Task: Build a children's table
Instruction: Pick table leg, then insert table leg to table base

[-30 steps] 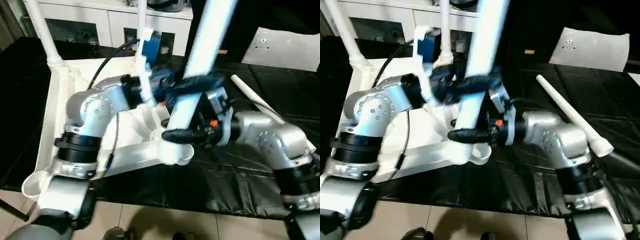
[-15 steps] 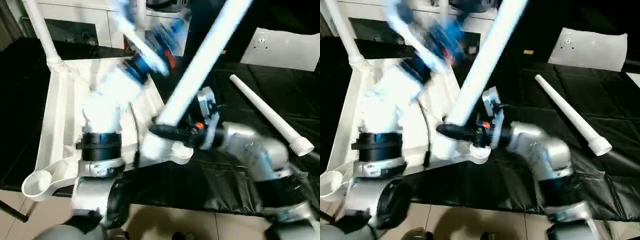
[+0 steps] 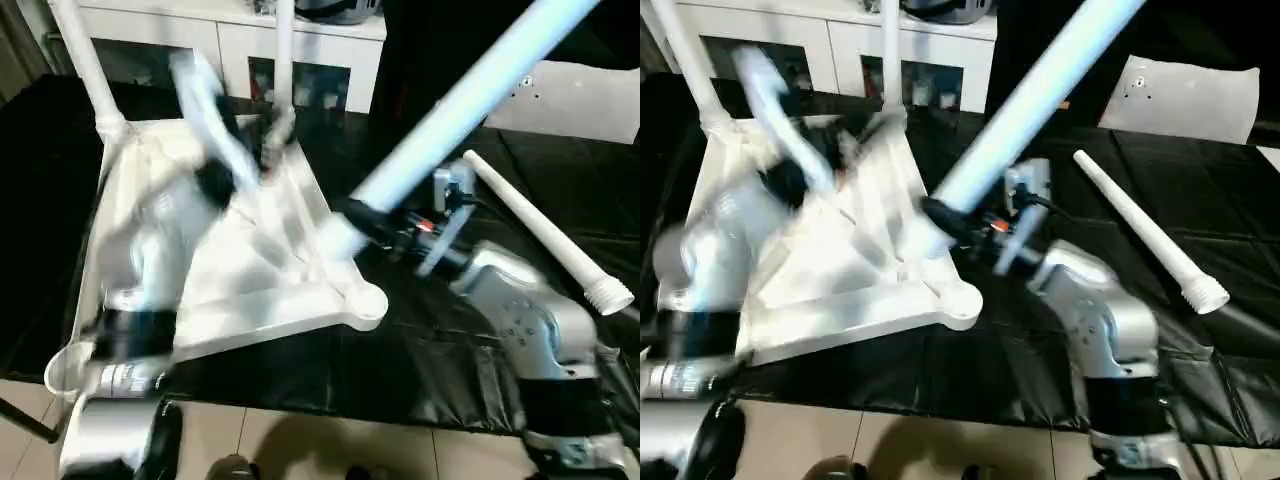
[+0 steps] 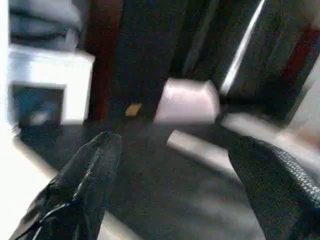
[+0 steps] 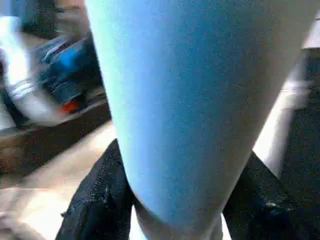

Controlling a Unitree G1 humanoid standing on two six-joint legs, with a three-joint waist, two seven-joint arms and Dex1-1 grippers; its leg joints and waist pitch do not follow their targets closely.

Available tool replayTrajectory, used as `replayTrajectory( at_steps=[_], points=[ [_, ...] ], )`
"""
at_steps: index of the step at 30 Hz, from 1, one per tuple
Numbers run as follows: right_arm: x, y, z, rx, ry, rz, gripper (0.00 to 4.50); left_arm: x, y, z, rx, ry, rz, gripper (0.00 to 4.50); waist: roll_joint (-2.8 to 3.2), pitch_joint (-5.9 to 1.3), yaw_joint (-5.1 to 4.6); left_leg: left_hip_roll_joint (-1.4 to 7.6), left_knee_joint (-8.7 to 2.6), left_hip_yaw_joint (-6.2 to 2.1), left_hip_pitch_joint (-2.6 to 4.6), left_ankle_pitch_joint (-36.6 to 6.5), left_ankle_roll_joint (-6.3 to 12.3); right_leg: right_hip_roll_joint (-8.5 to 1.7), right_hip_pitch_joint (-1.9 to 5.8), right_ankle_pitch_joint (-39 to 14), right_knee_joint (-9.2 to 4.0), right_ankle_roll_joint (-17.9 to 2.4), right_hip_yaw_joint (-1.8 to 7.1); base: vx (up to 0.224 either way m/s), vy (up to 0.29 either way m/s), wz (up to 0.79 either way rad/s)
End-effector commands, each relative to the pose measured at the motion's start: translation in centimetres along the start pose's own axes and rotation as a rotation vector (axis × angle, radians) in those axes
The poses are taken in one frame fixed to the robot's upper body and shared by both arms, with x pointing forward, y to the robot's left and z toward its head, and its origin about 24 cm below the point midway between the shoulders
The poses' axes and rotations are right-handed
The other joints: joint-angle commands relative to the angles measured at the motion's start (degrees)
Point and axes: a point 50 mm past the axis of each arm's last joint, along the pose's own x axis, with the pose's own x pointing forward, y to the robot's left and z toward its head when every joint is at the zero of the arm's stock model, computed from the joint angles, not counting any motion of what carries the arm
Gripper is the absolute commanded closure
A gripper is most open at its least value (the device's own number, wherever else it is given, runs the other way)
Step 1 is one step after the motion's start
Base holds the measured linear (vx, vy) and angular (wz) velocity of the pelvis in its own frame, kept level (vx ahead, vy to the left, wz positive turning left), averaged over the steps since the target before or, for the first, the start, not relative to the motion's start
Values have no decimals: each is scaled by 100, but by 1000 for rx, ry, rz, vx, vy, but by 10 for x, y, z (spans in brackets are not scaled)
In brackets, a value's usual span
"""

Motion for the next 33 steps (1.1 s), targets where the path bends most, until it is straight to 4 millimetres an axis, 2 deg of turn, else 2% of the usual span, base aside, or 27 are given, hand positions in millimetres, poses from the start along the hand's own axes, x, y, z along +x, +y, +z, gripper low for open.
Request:
replayTrajectory(
  at_steps=[1,3,4,7,9,12,17,18,20,22,23,24,26,27,28,29,30,31,33],
  points=[
    [-4,-3,2,-45,7,-56,259,0,-4,-2,74,22,11,54,112,-482,-40,151,-419,-51,87,-1521,-243,-313,296,-2343,-453,-427,224,0,0,0],
    [-9,1,-7,-83,52,-80,259,-7,-12,-17,177,90,-23,54,104,-488,-36,152,-415,-60,82,-1506,-216,-323,295,-2456,-474,-380,221,0,0,0],
    [-11,3,-12,-91,70,-99,259,-11,-21,-28,232,140,-91,54,90,-456,-47,157,-429,-56,85,-1615,-184,-314,260,-2715,-514,-273,220,0,0,0],
    [-13,5,-19,-103,87,-133,259,-21,-36,-43,275,212,-250,54,109,-451,-65,162,-437,-69,89,-1718,-172,-321,229,-2912,-522,-248,222,0,0,0],
    [-14,4,-20,-108,91,-151,259,-25,-40,-50,280,249,-303,54,112,-441,-97,154,-446,-75,81,-1840,-184,-318,220,-3052,-540,-223,219,0,0,0],
    [-17,2,-24,-131,99,-219,259,-34,-43,-65,259,360,-356,54,124,-420,-178,120,-418,-81,118,-2108,-213,-304,176,-3441,-604,-109,178,0,0,0],
    [-17,0,-28,-145,111,-299,259,-42,-45,-79,263,461,-360,54,118,-402,-293,80,-377,-98,126,-2291,-201,-290,154,-3903,-705,86,100,0,0,0],
    [-17,2,-28,-144,106,-288,259,-44,-45,-80,263,474,-360,82,129,-409,-325,74,-368,-107,137,-2338,-187,-290,156,-3955,-727,113,73,0,0,0],
    [-17,6,-28,-123,108,-231,259,-49,-45,-86,239,525,-358,90,169,-399,-361,113,-398,-136,150,-2474,-148,-295,192,-3844,-761,69,9,0,0,0],
    [-17,8,-29,-117,109,-221,259,-51,-46,-88,223,549,-365,103,173,-379,-397,125,-413,-171,152,-2688,-159,-310,222,-3813,-785,61,-59,0,0,0],
    [-17,8,-30,-116,110,-217,259,-54,-46,-90,205,580,-363,128,173,-382,-407,121,-399,-172,175,-2723,-164,-316,207,-3841,-793,57,-63,0,0,0],
    [-17,9,-30,-116,110,-217,259,-54,-46,-90,206,583,-362,128,173,-381,-425,115,-392,-181,190,-2749,-165,-326,207,-3838,-809,18,-74,0,0,0],
    [-17,11,-29,-87,99,-206,259,-55,-44,-91,218,612,-334,132,175,-384,-461,111,-392,-188,182,-2733,-153,-332,213,-3838,-811,9,-78,0,0,0],
    [-16,12,-29,-82,96,-204,259,-55,-43,-91,218,618,-330,156,176,-382,-470,109,-385,-189,192,-2750,-147,-332,205,-3850,-820,5,-85,0,0,0],
    [-16,12,-29,-82,96,-204,259,-55,-43,-91,218,618,-330,156,167,-380,-481,110,-384,-193,190,-2761,-144,-333,212,-3855,-825,4,-94,0,0,0],
    [-16,13,-29,-74,87,-200,259,-54,-42,-91,217,634,-308,179,186,-379,-490,124,-399,-212,187,-2809,-151,-339,235,-3813,-825,-11,-111,0,0,0],
    [-16,13,-29,-73,86,-200,259,-54,-41,-91,216,635,-305,179,201,-367,-512,146,-420,-233,193,-2933,-160,-335,251,-3752,-827,-24,-140,0,0,0],
    [-15,13,-29,-68,82,-198,259,-52,-40,-91,215,642,-283,179,226,-350,-526,164,-435,-255,229,-3145,-180,-327,251,-3754,-852,-19,-184,0,0,0],
    [-15,13,-30,-68,81,-196,259,-50,-39,-92,214,647,-268,206,256,-332,-548,195,-460,-288,269,-3437,-220,-329,283,-3726,-878,-14,-250,0,0,0]
  ],
)
